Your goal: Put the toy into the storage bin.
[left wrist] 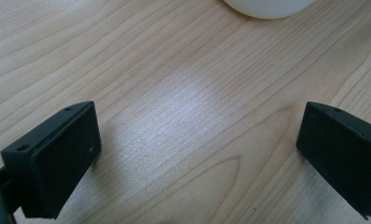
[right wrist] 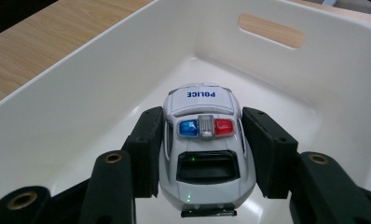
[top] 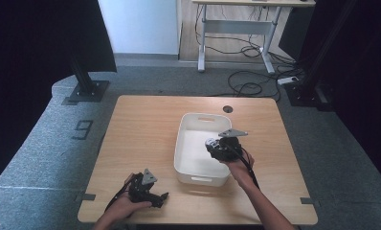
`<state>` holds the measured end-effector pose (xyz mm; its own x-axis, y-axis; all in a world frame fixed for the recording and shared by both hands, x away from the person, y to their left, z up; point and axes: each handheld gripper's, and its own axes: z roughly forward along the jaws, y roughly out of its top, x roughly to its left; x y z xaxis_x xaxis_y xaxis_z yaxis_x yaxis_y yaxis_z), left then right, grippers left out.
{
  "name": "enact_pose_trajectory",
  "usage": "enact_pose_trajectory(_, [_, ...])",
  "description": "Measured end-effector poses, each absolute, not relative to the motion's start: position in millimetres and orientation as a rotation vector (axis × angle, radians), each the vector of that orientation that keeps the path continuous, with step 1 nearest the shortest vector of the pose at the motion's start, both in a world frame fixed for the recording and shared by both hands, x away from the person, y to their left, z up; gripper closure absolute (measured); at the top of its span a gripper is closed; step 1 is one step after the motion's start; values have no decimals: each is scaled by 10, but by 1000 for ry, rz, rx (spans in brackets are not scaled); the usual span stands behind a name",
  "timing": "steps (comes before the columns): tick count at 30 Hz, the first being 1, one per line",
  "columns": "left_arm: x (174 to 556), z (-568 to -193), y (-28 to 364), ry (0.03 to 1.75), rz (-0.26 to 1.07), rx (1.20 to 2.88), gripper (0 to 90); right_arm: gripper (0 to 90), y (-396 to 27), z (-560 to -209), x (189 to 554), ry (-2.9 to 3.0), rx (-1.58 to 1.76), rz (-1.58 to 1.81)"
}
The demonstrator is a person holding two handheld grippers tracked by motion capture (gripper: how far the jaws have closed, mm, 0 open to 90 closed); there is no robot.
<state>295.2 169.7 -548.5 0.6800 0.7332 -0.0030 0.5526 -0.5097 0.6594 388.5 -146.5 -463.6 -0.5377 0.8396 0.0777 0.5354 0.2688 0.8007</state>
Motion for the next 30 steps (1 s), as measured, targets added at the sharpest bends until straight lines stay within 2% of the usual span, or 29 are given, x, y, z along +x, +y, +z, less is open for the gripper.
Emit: enact_pose_trajectory(30, [2952, -5485, 1697, 984, 366, 2250, 0, 500, -1282, -4607, 3914, 2218, 1232, 1150])
